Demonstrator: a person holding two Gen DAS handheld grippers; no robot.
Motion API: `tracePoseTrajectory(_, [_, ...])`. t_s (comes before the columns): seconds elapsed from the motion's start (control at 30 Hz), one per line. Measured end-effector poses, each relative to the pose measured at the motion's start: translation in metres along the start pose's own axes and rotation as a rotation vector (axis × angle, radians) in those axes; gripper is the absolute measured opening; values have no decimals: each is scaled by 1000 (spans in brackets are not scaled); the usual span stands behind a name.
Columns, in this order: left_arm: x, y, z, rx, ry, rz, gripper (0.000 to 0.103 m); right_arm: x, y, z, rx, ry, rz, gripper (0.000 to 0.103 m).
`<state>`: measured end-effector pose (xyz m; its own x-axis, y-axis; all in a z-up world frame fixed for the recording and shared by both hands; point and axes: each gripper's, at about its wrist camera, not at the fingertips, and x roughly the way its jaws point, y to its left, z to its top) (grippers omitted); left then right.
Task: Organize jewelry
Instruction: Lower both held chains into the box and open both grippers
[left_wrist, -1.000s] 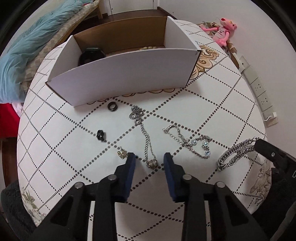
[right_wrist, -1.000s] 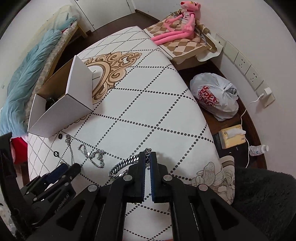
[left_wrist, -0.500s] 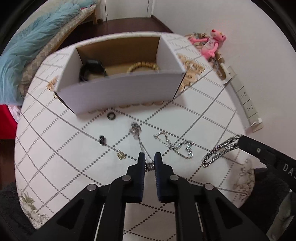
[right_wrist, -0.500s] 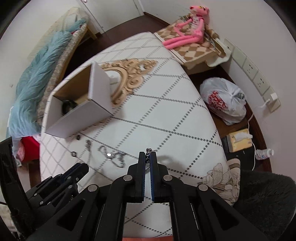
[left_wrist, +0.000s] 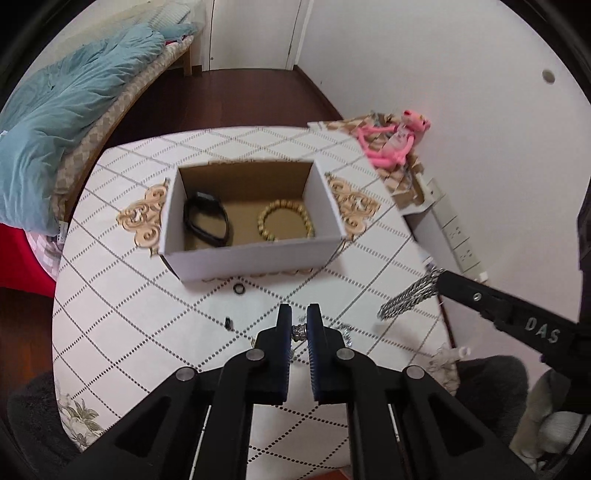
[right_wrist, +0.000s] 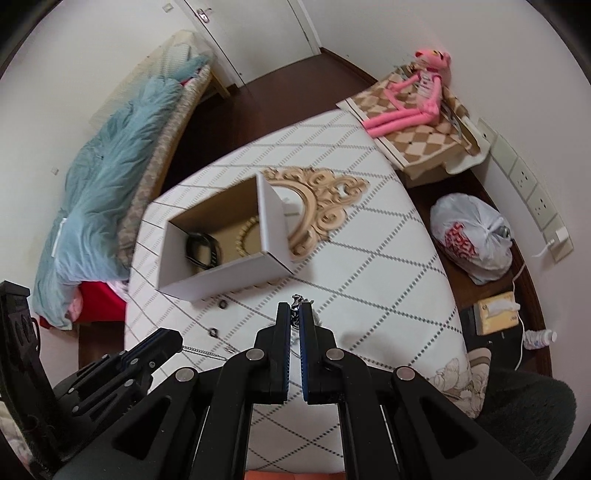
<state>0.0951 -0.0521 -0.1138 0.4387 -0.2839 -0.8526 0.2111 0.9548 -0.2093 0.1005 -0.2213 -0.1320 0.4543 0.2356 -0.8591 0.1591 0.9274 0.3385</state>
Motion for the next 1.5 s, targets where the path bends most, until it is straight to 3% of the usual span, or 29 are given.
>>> tracePoseTrajectory(0.3, [-48,23,50,-24,-83,-44,6,-23,26,27,-28,-46,74,4])
tracePoseTrajectory(0.5, [-47,40,87,-17,-100,-31,6,-18,50,57,-65,-42,124,5])
tracePoseTrajectory(0.83, [18,74,134,-23,26,-8,6,45,88,114,-121,62,124,5])
tracePoseTrajectory(1.13, [60,88,152,-79,139,5,9,101,103,138,-160,157,97,5])
tracePoseTrajectory(1.23, [64,94,153,-81,143,57,16,113,107,143,-168,184,102,5])
tracePoseTrajectory(1.3, [65,98,152,-86,141,93,37,125,108,144,-171,231,111,5])
tracePoseTrajectory(1.33, [66,102,152,-88,137,111,62,132,107,143,-169,255,103,5])
tracePoseTrajectory(1.37, [65,105,150,-93,125,136,75,138,105,142,-169,279,98,5])
tracePoseTrajectory(1.43, [62,110,147,-102,110,159,75,153,99,138,-160,345,65,6])
tracePoseTrajectory(1.5, [63,115,144,-108,117,183,75,154,96,134,-180,338,14,12])
